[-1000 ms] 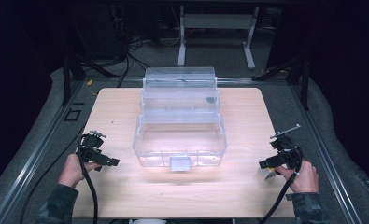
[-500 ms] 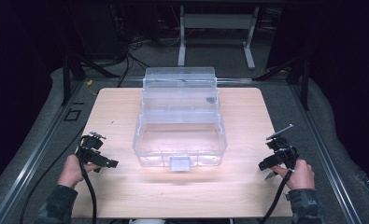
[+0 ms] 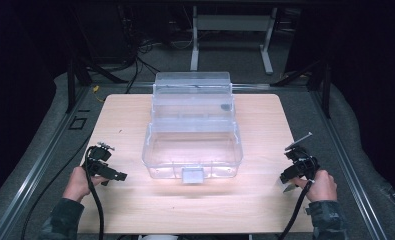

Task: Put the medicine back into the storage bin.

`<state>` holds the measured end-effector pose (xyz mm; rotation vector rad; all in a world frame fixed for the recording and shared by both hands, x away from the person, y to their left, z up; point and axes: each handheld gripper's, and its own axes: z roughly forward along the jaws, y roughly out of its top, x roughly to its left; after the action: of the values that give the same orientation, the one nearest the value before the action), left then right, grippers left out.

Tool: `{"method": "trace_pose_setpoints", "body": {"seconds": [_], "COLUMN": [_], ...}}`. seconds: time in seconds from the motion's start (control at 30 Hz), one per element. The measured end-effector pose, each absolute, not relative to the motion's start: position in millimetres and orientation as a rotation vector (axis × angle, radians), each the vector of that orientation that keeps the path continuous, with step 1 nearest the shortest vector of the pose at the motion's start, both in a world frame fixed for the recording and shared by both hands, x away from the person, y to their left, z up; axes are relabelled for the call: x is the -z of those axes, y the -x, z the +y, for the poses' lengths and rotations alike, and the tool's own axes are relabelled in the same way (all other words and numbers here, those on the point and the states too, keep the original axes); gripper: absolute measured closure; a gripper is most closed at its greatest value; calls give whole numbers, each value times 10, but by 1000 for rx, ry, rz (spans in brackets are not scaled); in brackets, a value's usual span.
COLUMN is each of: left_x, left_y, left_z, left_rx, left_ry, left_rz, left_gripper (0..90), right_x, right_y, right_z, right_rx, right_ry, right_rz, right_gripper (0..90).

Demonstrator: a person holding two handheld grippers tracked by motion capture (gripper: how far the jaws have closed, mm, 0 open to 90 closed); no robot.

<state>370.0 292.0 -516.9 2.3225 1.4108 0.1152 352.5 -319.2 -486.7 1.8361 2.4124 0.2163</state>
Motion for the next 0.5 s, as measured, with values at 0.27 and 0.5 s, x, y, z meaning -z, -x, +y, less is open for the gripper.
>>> {"method": "trace_pose_setpoints", "body": {"seconds": [0.27, 0.5], "left_x": [5208, 5188], "left_y": [-3685, -3668], "left_z": [2896, 2912], "left_rx": [-99, -112], "left_ry": [-2341, -2334], "left_rz": [1409, 1405], "left_gripper": [39, 37], "right_x": [4872, 4820], "right_y": [-3523, -3530], "right_z": [-3163, -3125], "right_rx": [-200, -211], "right_ry": [-1814, -1766], "right_rz": [2422, 2454], "right_gripper": [459, 462]}}
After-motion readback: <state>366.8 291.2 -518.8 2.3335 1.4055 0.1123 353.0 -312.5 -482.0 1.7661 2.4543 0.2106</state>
